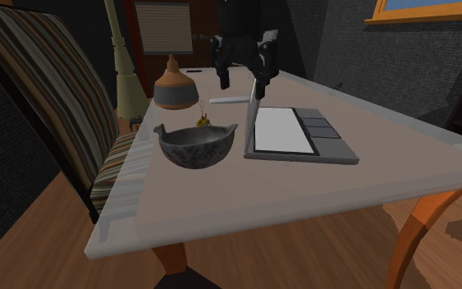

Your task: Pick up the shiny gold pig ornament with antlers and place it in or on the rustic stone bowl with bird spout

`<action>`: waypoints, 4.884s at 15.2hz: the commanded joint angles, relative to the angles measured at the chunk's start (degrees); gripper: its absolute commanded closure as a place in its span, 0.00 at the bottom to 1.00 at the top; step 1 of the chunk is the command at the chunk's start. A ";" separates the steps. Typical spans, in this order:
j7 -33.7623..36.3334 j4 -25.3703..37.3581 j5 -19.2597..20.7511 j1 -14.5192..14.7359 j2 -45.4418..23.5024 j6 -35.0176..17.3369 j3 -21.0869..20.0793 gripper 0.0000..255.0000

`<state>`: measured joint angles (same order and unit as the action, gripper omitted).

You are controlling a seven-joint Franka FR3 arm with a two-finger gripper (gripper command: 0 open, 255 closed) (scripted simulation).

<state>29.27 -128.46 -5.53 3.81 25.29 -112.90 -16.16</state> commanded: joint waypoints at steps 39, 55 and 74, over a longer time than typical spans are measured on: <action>28.33 22.21 22.44 4.08 -35.43 -7.70 -14.56 1.00; 25.40 31.14 19.96 4.06 -33.21 2.81 -15.12 1.00; 22.95 42.91 18.59 4.34 -31.81 15.55 -15.56 1.00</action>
<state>52.65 -84.30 13.91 8.60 -8.03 -97.28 -31.75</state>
